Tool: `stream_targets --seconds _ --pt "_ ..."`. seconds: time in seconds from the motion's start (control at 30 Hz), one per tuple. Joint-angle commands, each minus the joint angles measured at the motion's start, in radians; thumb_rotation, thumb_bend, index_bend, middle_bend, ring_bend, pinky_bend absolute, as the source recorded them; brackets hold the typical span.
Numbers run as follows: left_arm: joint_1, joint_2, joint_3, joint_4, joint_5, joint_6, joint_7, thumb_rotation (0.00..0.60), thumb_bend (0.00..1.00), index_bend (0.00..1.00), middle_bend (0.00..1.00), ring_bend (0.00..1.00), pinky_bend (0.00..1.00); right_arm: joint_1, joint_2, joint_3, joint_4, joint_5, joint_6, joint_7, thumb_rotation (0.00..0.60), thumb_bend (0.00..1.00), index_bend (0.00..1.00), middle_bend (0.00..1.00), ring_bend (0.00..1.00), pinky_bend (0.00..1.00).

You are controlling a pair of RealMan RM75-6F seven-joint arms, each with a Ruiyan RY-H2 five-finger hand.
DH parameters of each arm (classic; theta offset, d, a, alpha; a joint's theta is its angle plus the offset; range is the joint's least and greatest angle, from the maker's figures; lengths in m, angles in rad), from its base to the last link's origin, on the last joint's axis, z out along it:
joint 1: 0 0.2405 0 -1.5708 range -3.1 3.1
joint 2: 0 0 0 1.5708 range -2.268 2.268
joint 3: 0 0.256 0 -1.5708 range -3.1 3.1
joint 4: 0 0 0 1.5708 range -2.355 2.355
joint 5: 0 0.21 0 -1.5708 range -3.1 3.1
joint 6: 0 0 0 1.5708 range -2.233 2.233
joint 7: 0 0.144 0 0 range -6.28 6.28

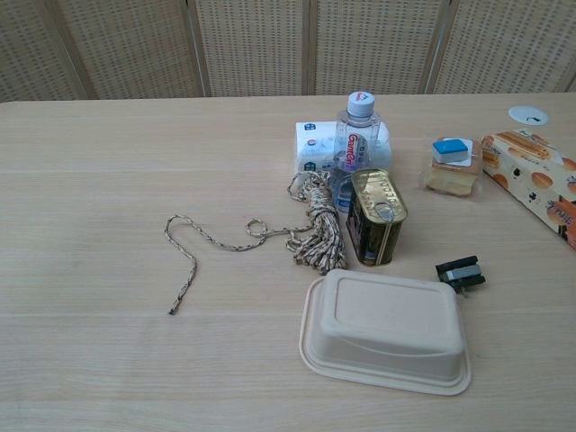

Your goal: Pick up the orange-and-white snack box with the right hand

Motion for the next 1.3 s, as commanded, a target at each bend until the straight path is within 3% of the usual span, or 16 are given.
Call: stream_targets --seconds 0.03,0.3,0.57,0.97,1.3 --pt "0.000 -0.001 0.000 0.004 0.001 0.001 -0.004 0.600 0.15 0.00 0.00 0.00 0.00 -0.020 0.048 0.019 -0.025 0.009 0.006 0.004 0.382 0.05 0.00 0.00 0.00 0.00" --pt "-0.002 -0.008 0.004 0.019 0.013 -0.002 -0.029 0.600 0.15 0.00 0.00 0.00 0.00 -0.070 0.174 0.014 -0.322 -0.016 0.086 -0.020 0.381 0.05 0.00 0.00 0.00 0.00" --pt "0.002 0.006 0.007 0.031 0.027 0.010 -0.065 0.600 0.15 0.00 0.00 0.00 0.00 -0.070 0.180 0.002 -0.490 0.052 0.128 -0.102 0.373 0.04 0.00 0.00 0.00 0.00" --pt "0.008 0.018 0.018 0.031 0.039 0.013 -0.090 0.600 0.15 0.00 0.00 0.00 0.00 -0.023 0.056 -0.016 -0.356 0.105 0.098 -0.121 0.339 0.04 0.00 0.00 0.00 0.00" --pt "0.006 0.024 0.018 0.009 0.043 0.010 -0.071 0.600 0.15 0.00 0.00 0.00 0.00 0.000 0.007 -0.019 -0.210 0.111 0.048 -0.115 0.335 0.04 0.00 0.00 0.00 0.00"
